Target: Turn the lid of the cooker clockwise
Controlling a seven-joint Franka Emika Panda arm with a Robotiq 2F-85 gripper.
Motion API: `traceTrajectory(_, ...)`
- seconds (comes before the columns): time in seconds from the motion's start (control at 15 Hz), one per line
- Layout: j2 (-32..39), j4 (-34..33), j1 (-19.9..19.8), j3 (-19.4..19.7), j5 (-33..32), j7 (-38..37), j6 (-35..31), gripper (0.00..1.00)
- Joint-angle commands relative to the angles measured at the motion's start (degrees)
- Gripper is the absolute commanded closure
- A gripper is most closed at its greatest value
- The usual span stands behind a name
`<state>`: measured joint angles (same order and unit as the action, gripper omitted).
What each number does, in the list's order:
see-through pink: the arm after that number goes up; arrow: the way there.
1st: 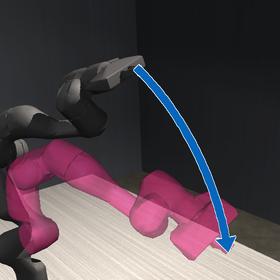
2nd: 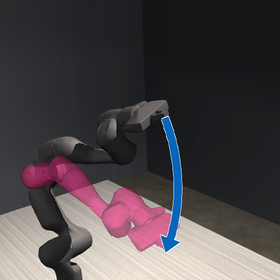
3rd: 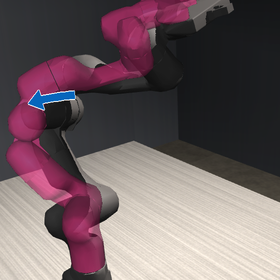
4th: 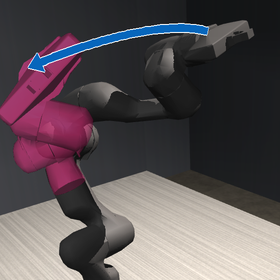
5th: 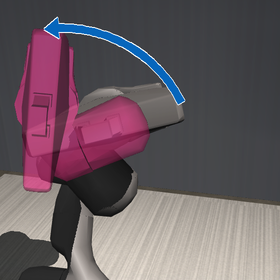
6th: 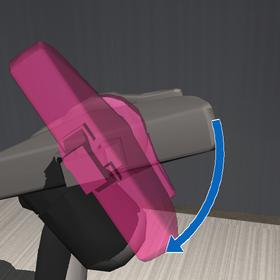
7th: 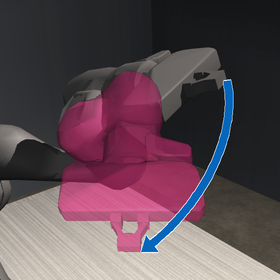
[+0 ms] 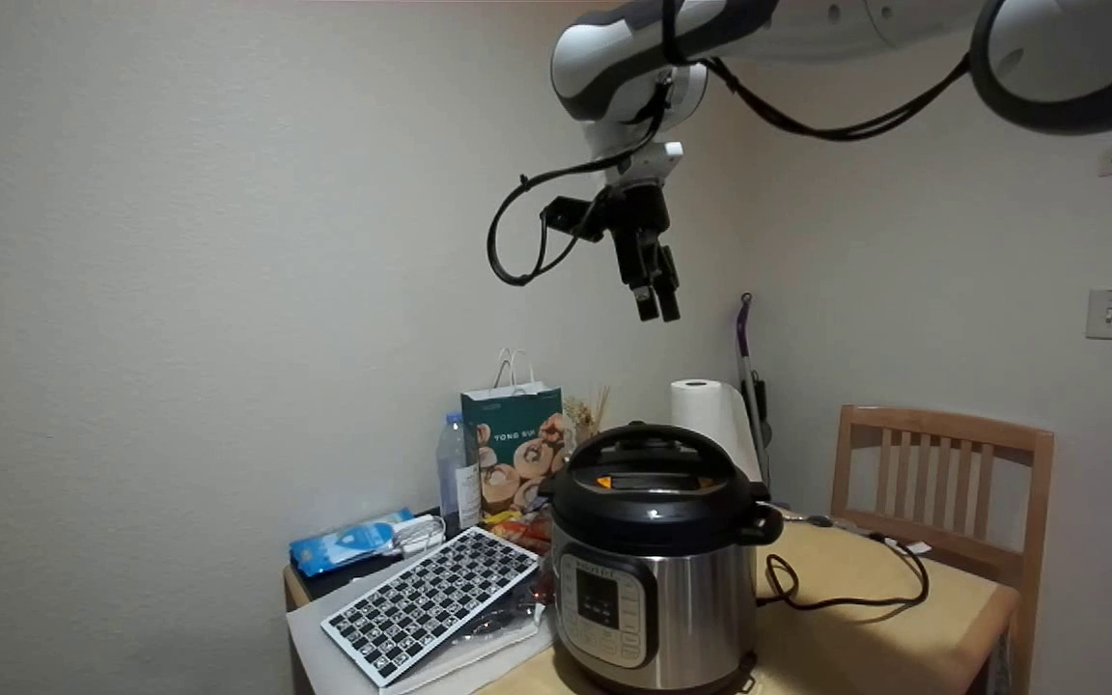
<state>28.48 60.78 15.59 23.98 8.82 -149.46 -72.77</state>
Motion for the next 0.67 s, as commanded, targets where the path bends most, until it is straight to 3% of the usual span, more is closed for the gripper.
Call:
traceTrajectory(0.0, -1.33, 2.06, 1.93, 3.38, 0.95, 0.13, -1.92, 0.0)
traceTrajectory(0.13, -3.15, 4.63, 3.59, 5.55, 1.29, 0.16, -3.12, 0.0)
traceTrajectory(0.33, -3.45, 5.72, 4.05, 5.63, 1.3, 0.16, -3.64, 0.0)
traceTrajectory(0.47, -3.93, 7.43, 7.58, 10.66, 3.05, 0.17, -3.56, 0.0)
traceTrajectory(0.6, -4.88, 11.48, 14.51, 20.94, 5.02, 0.16, -3.32, 0.0)
